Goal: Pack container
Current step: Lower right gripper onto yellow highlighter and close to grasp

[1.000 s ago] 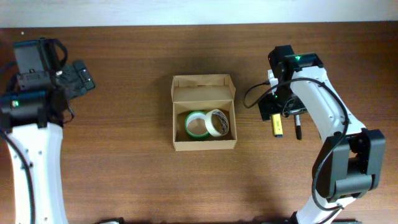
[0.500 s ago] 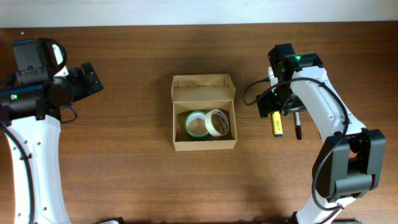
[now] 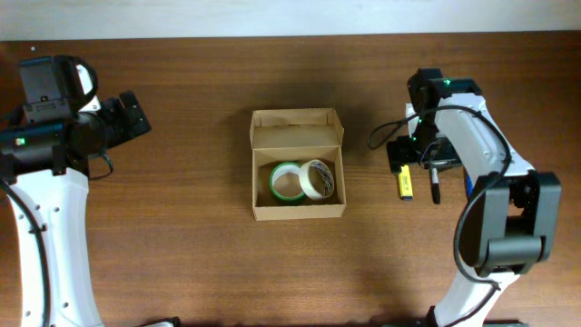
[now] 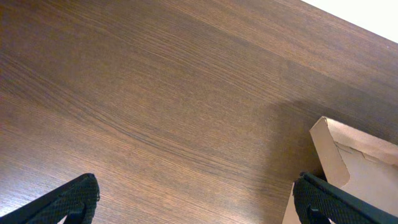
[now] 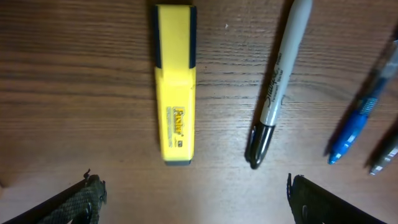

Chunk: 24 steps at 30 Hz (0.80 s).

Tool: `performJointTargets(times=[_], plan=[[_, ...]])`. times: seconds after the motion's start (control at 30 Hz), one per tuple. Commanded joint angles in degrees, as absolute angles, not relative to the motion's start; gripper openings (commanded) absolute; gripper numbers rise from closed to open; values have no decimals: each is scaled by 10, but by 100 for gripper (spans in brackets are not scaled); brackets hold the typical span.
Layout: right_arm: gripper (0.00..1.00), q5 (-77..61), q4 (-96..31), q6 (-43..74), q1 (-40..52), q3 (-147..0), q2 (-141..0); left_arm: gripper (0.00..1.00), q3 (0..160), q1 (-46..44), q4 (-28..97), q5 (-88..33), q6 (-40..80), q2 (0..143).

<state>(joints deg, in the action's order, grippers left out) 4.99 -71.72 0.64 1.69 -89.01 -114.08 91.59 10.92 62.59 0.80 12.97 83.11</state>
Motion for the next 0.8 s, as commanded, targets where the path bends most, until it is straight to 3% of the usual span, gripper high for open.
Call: performJointTargets(times=[0.0, 0.53, 0.77], plan=[[93, 32, -719, -4, 10, -887, -1175, 99, 916, 112, 626, 2, 119, 830], [81, 19, -712, -6, 11, -886, -1221, 99, 916, 112, 626, 4, 119, 830], [80, 19, -704, -6, 11, -882, -1223, 99, 916, 112, 626, 4, 119, 830]])
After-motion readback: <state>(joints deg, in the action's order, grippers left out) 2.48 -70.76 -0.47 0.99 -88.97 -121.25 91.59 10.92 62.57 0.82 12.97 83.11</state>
